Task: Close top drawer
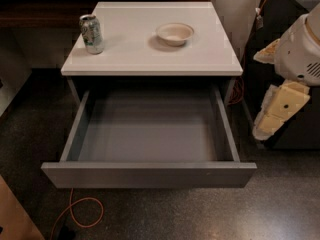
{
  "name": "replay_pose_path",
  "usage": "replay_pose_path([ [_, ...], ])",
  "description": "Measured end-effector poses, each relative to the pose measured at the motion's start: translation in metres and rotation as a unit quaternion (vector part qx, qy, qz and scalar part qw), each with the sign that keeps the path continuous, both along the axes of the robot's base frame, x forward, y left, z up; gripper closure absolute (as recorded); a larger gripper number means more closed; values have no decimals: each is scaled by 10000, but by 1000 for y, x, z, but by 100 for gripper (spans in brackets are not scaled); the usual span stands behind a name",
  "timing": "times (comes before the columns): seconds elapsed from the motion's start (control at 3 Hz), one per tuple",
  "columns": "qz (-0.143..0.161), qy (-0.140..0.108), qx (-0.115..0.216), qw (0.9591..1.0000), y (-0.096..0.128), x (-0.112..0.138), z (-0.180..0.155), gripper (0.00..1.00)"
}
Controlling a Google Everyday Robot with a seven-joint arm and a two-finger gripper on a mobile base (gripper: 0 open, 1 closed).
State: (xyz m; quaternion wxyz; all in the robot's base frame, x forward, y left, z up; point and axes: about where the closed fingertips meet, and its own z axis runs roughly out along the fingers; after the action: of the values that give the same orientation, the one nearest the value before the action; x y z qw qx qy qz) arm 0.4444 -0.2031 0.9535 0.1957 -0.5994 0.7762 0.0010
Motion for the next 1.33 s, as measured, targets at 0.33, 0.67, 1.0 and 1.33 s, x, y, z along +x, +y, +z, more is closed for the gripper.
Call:
replay_pose_path([
  [0.33,162,141,124,9997,15,2,-26,0],
  [0.67,413,225,101,9988,36,1,-52,0],
  [1.0,624,337,91,9974,57,-3,-80,0],
  [1.33,801,487,12,9956,76,-8,-115,0],
])
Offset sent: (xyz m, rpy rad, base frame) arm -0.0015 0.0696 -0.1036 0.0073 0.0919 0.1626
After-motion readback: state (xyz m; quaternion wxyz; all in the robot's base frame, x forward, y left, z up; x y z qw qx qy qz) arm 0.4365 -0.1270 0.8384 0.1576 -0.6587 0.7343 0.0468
